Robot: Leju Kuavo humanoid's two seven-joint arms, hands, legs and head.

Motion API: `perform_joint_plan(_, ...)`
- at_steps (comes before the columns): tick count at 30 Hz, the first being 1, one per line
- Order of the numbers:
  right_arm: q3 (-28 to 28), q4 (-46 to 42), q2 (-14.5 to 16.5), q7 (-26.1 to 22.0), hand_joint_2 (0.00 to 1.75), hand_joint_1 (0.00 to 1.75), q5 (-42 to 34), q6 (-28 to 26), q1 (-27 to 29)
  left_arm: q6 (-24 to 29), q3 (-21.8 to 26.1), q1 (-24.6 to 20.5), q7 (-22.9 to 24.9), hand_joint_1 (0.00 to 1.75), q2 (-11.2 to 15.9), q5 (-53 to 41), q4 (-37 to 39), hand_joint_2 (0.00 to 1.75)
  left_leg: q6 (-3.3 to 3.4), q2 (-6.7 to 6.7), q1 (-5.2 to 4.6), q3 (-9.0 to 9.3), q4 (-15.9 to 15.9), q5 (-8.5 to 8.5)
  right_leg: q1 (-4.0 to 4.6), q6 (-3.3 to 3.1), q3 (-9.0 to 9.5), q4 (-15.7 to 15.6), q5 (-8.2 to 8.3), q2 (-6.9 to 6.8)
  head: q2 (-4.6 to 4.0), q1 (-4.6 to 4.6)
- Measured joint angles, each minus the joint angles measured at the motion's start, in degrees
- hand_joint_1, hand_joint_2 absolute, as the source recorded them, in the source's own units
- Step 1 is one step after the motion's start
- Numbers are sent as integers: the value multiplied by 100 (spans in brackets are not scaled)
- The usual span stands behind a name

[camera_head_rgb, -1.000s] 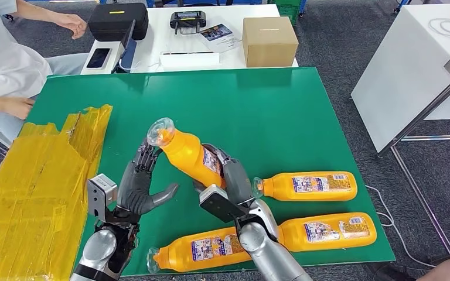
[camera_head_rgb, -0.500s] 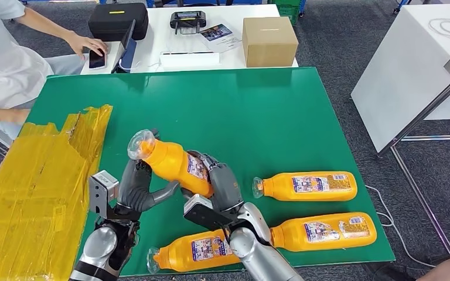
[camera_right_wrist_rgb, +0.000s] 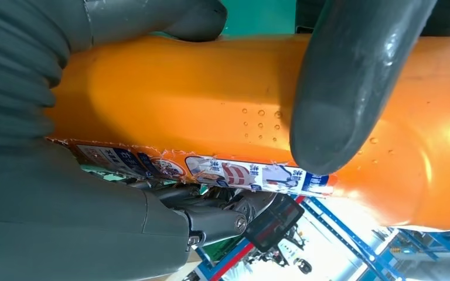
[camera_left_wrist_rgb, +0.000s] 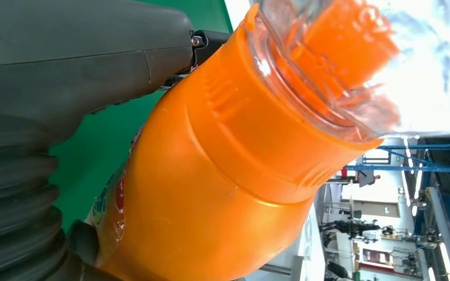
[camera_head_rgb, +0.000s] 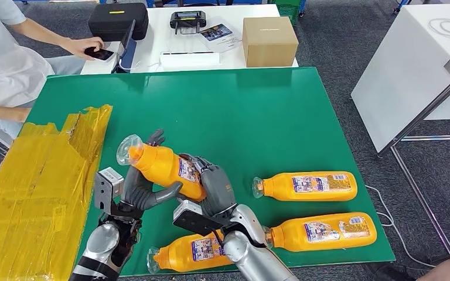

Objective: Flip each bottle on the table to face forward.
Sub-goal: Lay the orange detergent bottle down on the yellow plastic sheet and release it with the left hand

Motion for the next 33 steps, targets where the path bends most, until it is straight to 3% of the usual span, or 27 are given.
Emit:
perform_joint_plan(1, 14, 16, 1, 9, 175, 175, -1, -7, -15, 17, 2, 0, -14, 174, -1, 33, 4, 175, 0, 0, 0, 0, 0, 0, 0, 0, 0, 0, 0, 0, 0, -1)
perform_joint_plan(17, 165, 193, 18, 25, 175, 175, -79, -68, -99, 183, 108, 31, -72, 175, -43, 350, 6, 175, 0, 0, 0, 0, 0, 0, 0, 0, 0, 0, 0, 0, 0, 1)
perform_joint_plan(18, 170, 202, 19, 25, 175, 167, -84, -75, -104, 186, 114, 35, -73, 175, -45, 361, 5, 175, 0, 0, 0, 0, 0, 0, 0, 0, 0, 0, 0, 0, 0, 0)
perform_joint_plan(21, 177, 220, 24, 18, 175, 37, -103, -111, -108, 207, 122, 45, -83, 175, -46, 373, 4, 175, 0, 0, 0, 0, 0, 0, 0, 0, 0, 0, 0, 0, 0, 1)
perform_joint_plan(22, 178, 222, 25, 15, 175, 0, -108, -120, -108, 211, 123, 46, -86, 175, -47, 374, 4, 175, 0, 0, 0, 0, 0, 0, 0, 0, 0, 0, 0, 0, 0, 1)
perform_joint_plan(30, 178, 220, 25, -30, 175, 0, -149, -168, -104, 268, 128, 48, -111, 175, -52, 378, -11, 175, 0, 0, 0, 0, 0, 0, 0, 0, 0, 0, 0, 0, 0, 2)
perform_joint_plan(33, 169, -86, 3, -220, 175, 0, -343, -340, 18, 930, 215, 57, -301, 175, -43, -176, -192, 175, 0, 0, 0, 0, 0, 0, 0, 0, -1, 0, 0, 0, 0, 0)
